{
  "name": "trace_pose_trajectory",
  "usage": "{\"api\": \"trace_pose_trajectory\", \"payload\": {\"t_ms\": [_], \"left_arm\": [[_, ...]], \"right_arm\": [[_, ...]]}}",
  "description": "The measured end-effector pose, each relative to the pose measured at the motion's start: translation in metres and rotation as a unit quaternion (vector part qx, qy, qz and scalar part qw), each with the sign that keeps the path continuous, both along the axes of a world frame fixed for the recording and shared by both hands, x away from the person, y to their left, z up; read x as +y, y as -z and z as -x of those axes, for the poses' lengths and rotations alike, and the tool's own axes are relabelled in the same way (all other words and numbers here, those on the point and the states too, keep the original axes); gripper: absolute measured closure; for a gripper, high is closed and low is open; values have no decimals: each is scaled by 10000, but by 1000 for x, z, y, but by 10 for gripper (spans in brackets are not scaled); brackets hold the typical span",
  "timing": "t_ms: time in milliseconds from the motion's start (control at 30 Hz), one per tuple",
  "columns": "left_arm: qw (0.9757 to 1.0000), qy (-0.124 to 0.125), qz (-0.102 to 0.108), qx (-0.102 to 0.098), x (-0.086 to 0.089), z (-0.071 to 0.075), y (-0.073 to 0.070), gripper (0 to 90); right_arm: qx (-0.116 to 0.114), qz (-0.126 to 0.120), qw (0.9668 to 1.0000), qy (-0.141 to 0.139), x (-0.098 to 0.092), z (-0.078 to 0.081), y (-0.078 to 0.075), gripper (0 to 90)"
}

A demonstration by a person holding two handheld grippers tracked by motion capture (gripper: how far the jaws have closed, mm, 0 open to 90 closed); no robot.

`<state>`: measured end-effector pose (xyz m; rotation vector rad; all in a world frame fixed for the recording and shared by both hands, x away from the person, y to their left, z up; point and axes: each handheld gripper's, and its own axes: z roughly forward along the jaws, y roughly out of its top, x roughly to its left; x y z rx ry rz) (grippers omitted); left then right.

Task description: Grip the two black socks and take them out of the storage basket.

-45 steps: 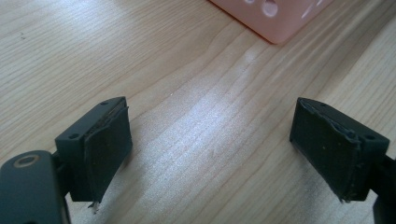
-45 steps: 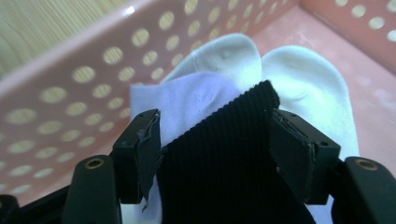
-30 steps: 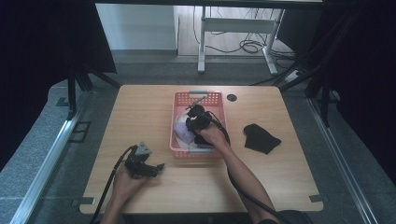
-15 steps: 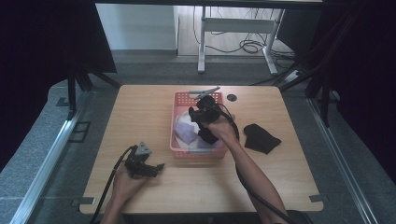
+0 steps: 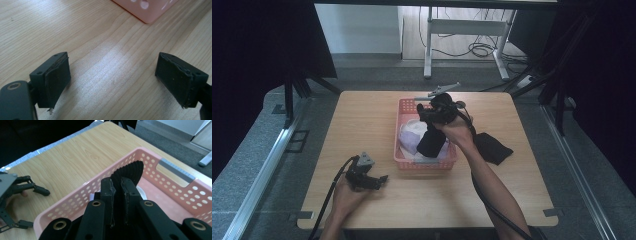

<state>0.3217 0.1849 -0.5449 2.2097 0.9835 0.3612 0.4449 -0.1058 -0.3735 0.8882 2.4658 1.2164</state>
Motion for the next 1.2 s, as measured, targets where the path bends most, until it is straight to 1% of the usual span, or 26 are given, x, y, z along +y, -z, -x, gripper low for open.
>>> {"api": "trace_pose_trajectory", "payload": {"t_ms": [200, 267, 500, 667, 800, 933, 1067, 1200], "left_arm": [[10000, 0, 3, -1, 0, 0, 0, 125], [10000, 1, 4, 0, 0, 0, 0, 125], [10000, -4, 16, 9, 0, 0, 0, 125], [10000, 3, 9, 10, 0, 0, 0, 125], [10000, -6, 17, 19, 0, 0, 0, 125], [10000, 9, -7, 25, 0, 0, 0, 125], [10000, 7, -5, 24, 0, 0, 0, 126], [10000, 7, -4, 23, 0, 0, 0, 126]], "right_arm": [[-98, -100, 9999, 9, -5, 4, -14, 808], [-93, -155, 9998, 1, -8, 5, -20, 808], [-175, -368, 9991, 82, -24, 7, -43, 808], [-289, -481, 9983, 171, -39, 10, -61, 808], [-380, -492, 9976, 316, -53, 13, -74, 808], [-457, -495, 9967, 442, -66, 15, -84, 808], [-507, -462, 9958, 599, -80, 16, -90, 807], [-532, -415, 9947, 781, -95, 16, -93, 807]]}}
